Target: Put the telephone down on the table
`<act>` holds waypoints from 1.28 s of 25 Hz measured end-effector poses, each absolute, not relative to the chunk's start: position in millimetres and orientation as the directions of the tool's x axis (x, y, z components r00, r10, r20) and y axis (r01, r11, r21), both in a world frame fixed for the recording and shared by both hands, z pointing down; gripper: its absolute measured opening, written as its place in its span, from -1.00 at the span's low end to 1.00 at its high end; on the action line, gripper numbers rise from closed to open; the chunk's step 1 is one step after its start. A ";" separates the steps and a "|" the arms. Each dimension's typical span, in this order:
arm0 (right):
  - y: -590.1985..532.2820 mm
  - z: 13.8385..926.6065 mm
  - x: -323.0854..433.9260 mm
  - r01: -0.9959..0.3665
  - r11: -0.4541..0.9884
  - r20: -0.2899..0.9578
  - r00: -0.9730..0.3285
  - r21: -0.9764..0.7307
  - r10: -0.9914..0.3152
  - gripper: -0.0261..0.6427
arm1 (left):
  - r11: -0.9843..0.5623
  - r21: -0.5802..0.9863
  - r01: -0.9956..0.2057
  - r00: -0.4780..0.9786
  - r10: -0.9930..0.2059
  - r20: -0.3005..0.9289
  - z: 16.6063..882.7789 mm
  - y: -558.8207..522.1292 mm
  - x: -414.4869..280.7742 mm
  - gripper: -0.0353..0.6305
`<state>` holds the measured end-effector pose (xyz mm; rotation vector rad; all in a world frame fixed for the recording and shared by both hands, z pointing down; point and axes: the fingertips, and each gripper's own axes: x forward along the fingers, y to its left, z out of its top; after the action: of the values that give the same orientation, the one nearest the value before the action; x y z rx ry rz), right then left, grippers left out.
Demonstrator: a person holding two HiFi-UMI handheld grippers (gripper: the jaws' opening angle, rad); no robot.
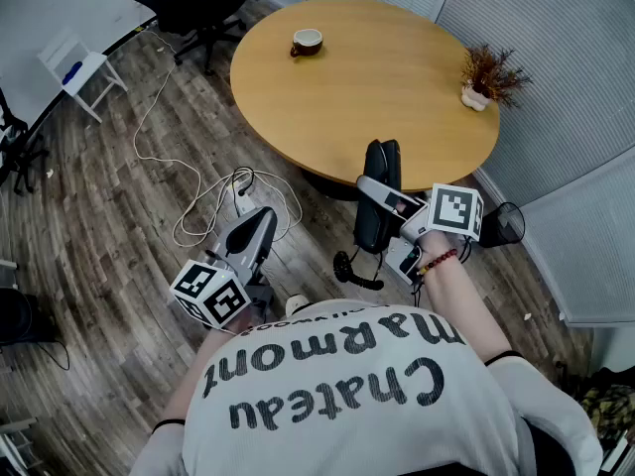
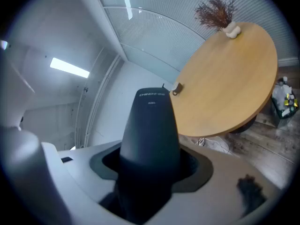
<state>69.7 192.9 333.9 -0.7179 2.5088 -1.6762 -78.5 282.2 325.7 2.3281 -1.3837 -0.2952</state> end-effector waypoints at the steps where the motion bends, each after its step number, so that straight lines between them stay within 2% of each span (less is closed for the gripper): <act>1: 193.2 333.2 69.7 -0.345 0.308 0.211 -0.894 -0.887 -0.395 -0.02 | -0.421 0.450 -0.787 0.485 -0.874 0.030 326.3 282.3 -77.4 -0.94; 13: 194.1 336.3 72.3 -0.384 0.333 0.254 -0.893 -0.861 -0.371 -0.03 | -0.407 0.446 -0.798 0.470 -0.882 0.036 329.4 285.0 -75.2 -0.94; 21: 193.4 334.7 75.0 -0.300 0.266 0.175 -0.897 -0.916 -0.407 -0.04 | -0.416 0.445 -0.793 0.482 -0.875 0.042 332.8 290.1 -76.1 -0.94; 32: 163.4 334.3 63.6 -0.382 0.226 0.247 -0.853 -0.896 -0.460 -0.04 | -0.467 0.443 -0.765 0.537 -0.842 0.040 316.3 254.4 -98.6 -0.94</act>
<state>63.6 163.4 334.3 -0.8266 2.4040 -1.7250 -98.6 254.4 316.3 2.3689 -1.3135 -0.2565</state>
